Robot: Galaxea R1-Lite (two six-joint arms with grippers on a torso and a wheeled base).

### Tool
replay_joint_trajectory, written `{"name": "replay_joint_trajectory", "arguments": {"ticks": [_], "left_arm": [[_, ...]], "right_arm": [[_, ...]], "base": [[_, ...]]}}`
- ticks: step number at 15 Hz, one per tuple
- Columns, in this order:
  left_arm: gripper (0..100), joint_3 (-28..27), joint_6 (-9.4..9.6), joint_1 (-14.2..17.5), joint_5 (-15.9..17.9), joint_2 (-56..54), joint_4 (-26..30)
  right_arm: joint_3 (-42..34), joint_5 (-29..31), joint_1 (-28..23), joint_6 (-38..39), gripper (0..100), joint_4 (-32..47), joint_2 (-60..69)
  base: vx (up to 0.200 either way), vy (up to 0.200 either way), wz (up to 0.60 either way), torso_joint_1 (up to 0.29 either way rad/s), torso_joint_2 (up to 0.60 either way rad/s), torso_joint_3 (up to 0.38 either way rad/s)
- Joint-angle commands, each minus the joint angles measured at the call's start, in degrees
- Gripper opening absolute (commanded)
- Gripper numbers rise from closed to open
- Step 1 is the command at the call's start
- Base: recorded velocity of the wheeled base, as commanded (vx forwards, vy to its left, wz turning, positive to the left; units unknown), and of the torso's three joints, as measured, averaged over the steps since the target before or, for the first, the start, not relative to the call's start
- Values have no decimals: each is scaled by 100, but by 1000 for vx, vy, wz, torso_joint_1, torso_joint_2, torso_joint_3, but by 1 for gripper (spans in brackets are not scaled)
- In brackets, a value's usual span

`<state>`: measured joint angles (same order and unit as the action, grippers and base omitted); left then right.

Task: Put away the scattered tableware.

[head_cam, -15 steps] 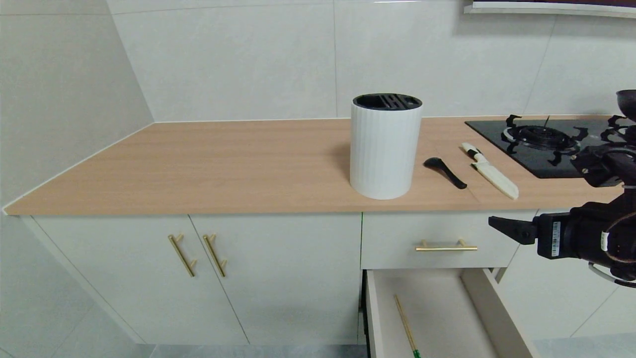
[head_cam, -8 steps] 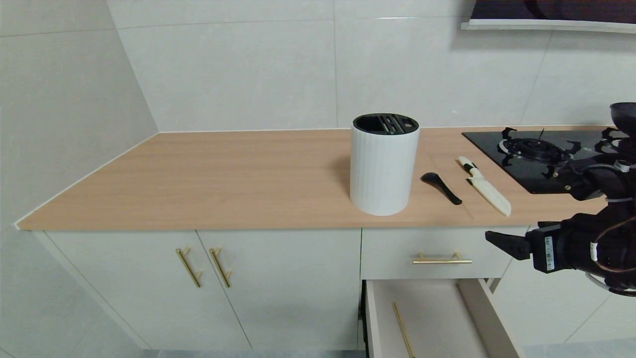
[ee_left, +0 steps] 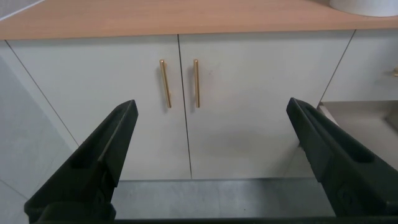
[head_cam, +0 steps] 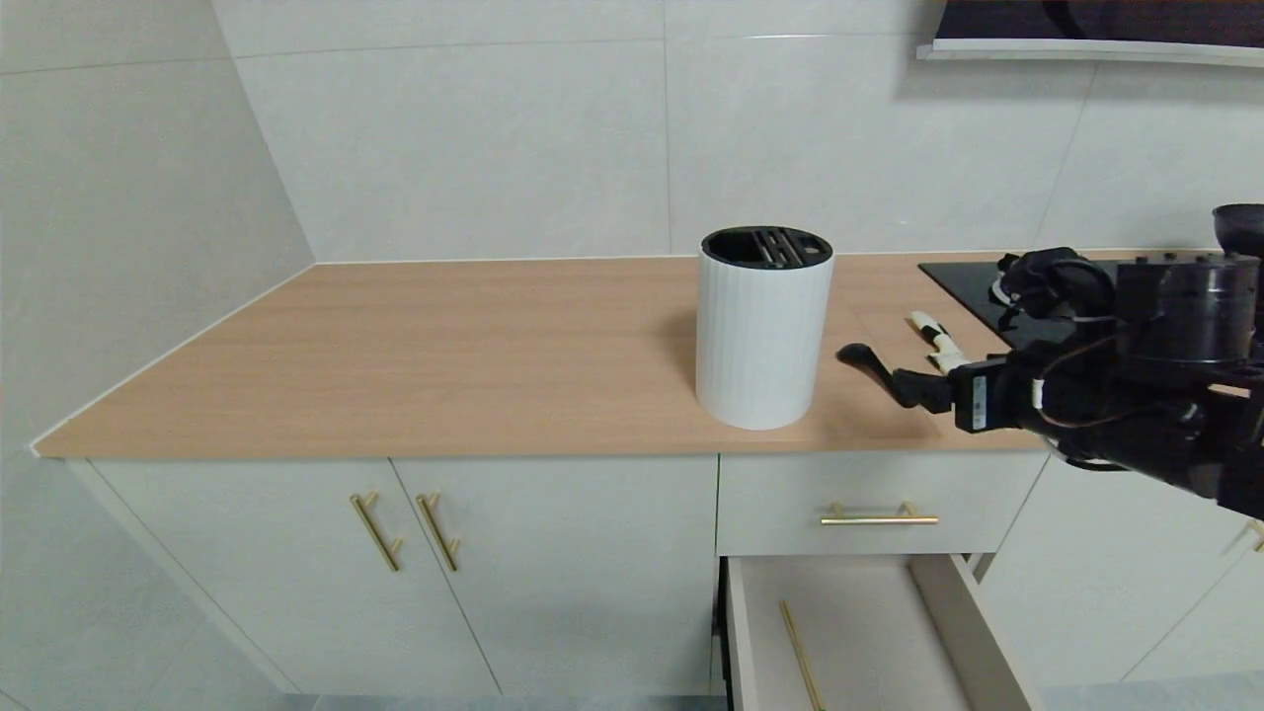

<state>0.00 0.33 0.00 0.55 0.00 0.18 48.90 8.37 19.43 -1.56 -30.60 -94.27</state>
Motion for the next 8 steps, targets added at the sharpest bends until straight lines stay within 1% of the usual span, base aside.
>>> {"name": "replay_joint_trajectory", "arguments": {"ticks": [1, 2, 3, 5, 6, 8], "left_arm": [[100, 0, 2, 0, -2, 0, -1], [100, 0, 2, 0, -2, 0, -1], [100, 0, 2, 0, -2, 0, -1], [100, 0, 2, 0, -2, 0, -1], [100, 0, 2, 0, -2, 0, -1], [100, 0, 2, 0, -2, 0, -1]], "right_arm": [[700, -11, -27, -152, 100, -16, -874], [964, -73, -89, -178, 100, -8, -1085], [1210, -310, -256, -248, 100, -8, -1428], [1298, -433, -370, -380, 100, -95, -1964], [1386, -442, -484, -424, 100, -166, -2104], [1649, -732, -818, -406, 100, -210, -2438]], "base": [[0, 0, 0, 0, 0, 0], [0, 0, 0, 0, 0, 0], [0, 0, 0, 0, 0, 0], [0, 0, 0, 0, 0, 0], [0, 0, 0, 0, 0, 0], [0, 0, 0, 0, 0, 0]]}}
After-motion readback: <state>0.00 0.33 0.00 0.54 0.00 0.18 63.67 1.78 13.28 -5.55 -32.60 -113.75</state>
